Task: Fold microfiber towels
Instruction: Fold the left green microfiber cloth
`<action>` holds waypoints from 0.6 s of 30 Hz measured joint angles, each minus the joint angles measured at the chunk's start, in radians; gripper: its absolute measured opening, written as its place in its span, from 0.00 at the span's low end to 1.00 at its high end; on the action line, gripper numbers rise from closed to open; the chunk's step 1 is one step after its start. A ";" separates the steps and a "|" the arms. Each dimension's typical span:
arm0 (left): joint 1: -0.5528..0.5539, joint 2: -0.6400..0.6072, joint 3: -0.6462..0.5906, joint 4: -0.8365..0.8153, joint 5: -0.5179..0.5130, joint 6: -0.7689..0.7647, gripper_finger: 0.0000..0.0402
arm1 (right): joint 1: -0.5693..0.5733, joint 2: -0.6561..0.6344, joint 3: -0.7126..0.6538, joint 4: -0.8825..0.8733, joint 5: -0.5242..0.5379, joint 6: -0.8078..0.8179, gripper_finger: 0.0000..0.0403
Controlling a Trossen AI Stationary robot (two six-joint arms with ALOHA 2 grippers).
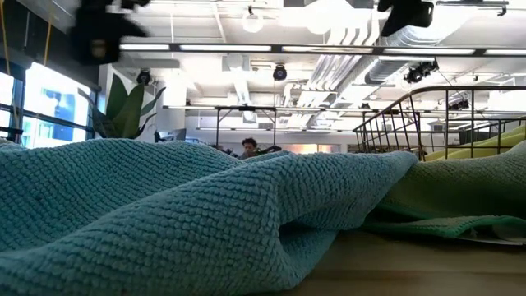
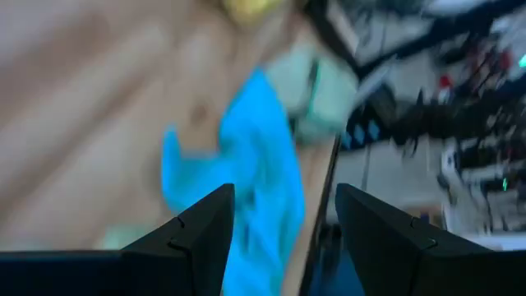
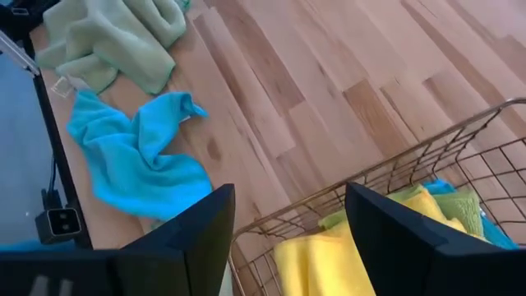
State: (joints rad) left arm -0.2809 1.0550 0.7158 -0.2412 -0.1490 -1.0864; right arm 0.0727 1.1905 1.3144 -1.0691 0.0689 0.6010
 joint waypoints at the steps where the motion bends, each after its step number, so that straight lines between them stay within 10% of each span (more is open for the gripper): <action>1: -0.042 0.008 0.000 -0.029 -0.005 -0.039 0.50 | 0.000 0.001 0.000 0.002 0.000 -0.006 0.56; 7: -0.260 0.064 -0.001 -0.249 -0.009 -0.159 0.50 | 0.000 0.001 0.000 0.022 0.055 -0.007 0.56; 18: -0.364 0.300 0.000 -0.375 -0.038 0.173 0.50 | 0.000 0.001 0.000 0.131 0.169 0.068 0.56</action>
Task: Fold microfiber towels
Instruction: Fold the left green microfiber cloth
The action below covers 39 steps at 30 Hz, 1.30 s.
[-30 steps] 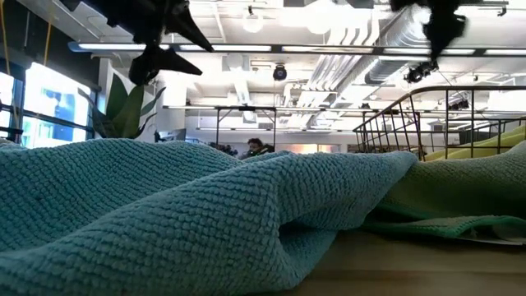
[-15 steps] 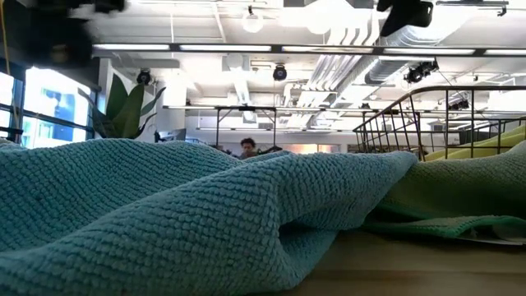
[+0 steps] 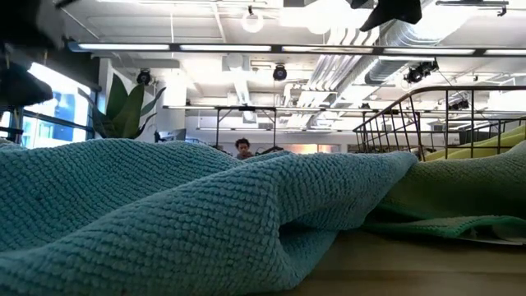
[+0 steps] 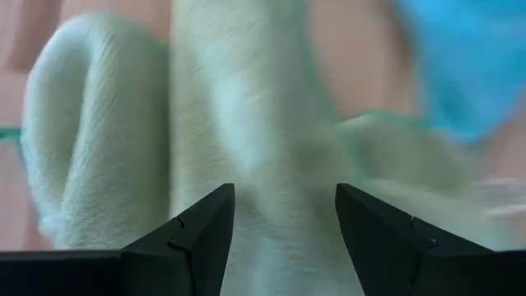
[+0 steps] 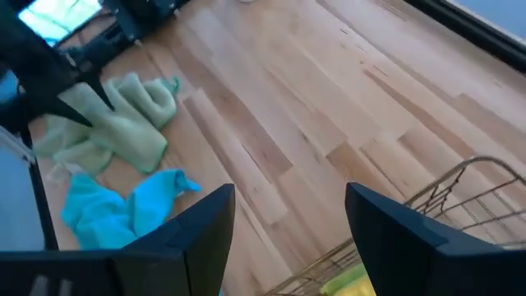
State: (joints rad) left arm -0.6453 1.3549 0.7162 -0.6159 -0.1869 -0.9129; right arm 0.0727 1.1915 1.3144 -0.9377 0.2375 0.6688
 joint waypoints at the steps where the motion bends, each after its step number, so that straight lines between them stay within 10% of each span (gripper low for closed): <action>1: 0.000 0.019 0.000 -0.027 -0.013 0.000 0.50 | 0.000 0.000 0.000 0.003 0.000 0.009 0.56; 16: 0.288 0.225 0.000 0.185 -0.289 0.444 0.50 | 0.000 0.001 0.000 0.028 0.085 0.143 0.56; 31: 0.944 0.257 0.025 0.781 0.038 0.910 0.50 | -0.058 0.011 0.000 0.032 0.289 -0.023 0.56; 39: 1.108 0.247 0.101 0.858 0.080 0.839 0.50 | -0.192 0.152 -0.001 0.061 0.199 -0.265 0.56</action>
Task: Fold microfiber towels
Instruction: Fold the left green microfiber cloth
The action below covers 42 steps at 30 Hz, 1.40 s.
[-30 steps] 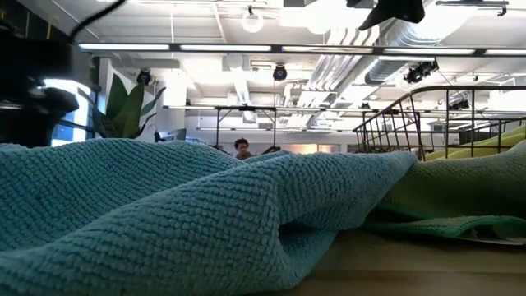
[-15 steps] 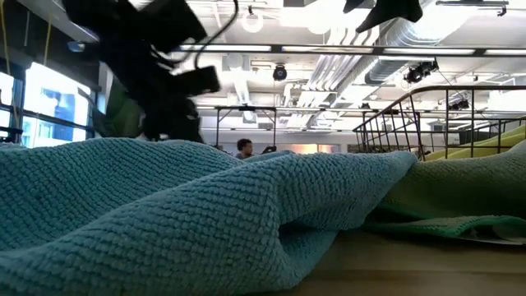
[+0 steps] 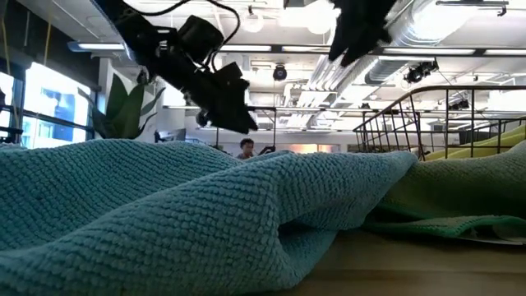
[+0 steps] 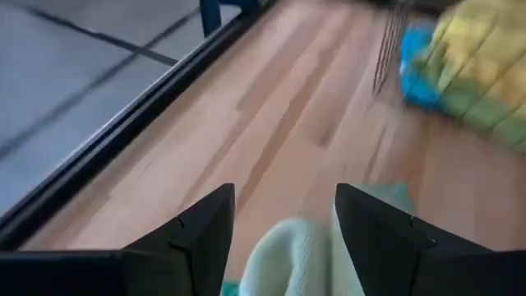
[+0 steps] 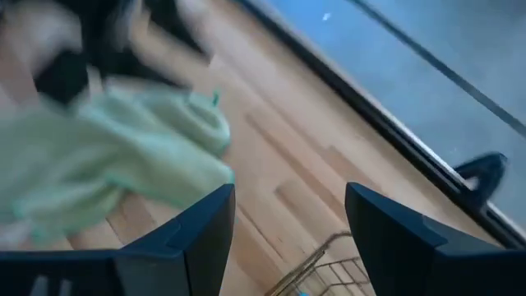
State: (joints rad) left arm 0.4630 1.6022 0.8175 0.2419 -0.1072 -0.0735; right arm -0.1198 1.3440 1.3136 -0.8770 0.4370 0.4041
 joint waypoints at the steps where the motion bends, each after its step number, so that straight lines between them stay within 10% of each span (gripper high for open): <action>1: 0.013 -0.009 0.008 -0.012 0.043 -0.038 0.50 | -0.016 0.023 0.000 0.006 -0.038 -0.046 0.56; 7: -0.041 -0.026 0.015 -0.149 0.283 -0.185 0.50 | -0.084 0.158 0.000 0.031 -0.188 -0.235 0.56; 19: -0.383 -0.034 0.014 -0.487 0.080 -0.325 0.50 | -0.113 0.343 0.000 0.110 -0.578 -0.770 0.56; 42: -0.732 -0.083 0.014 -0.535 -0.172 -0.807 0.50 | -0.090 0.630 0.000 0.246 -0.449 -1.072 0.46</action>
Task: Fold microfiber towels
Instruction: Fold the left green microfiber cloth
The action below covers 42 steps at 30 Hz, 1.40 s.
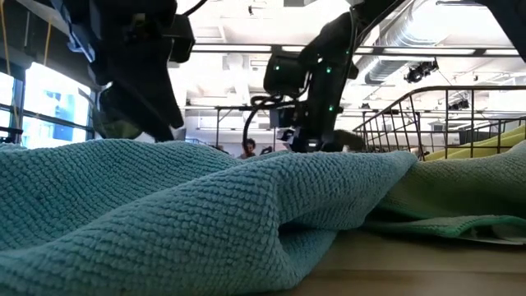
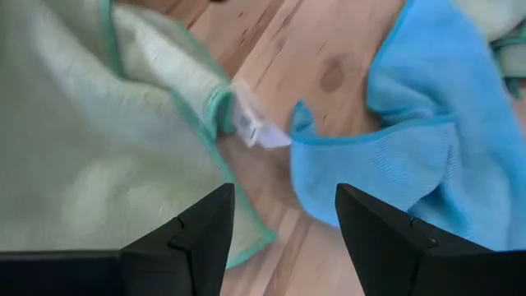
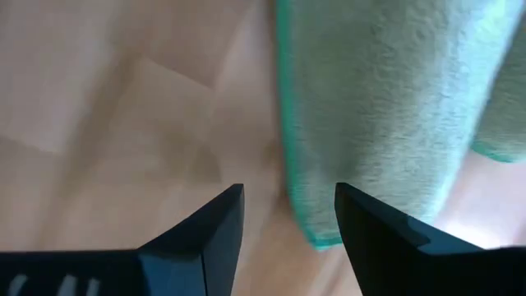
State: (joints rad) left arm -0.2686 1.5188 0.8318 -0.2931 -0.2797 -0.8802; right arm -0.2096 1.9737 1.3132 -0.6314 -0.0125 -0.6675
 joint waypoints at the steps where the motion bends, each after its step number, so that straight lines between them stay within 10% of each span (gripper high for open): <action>1: -0.006 -0.001 -0.001 -0.003 -0.001 -0.010 0.50 | 0.000 0.003 0.000 0.011 0.020 -0.007 0.46; 20: -0.054 -0.004 -0.001 -0.003 -0.017 0.006 0.50 | -0.013 0.067 0.005 0.042 0.002 -0.004 0.44; 35: -0.080 -0.003 -0.001 -0.003 0.053 0.099 0.50 | -0.011 0.070 0.002 0.030 -0.006 0.285 0.03; 42: -0.081 -0.002 -0.001 -0.046 0.118 0.134 0.50 | -0.017 0.072 0.017 -0.012 -0.097 0.528 0.01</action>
State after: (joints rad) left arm -0.3492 1.5166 0.8310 -0.3387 -0.1617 -0.7462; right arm -0.2266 2.0458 1.3298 -0.6439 -0.1095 -0.1395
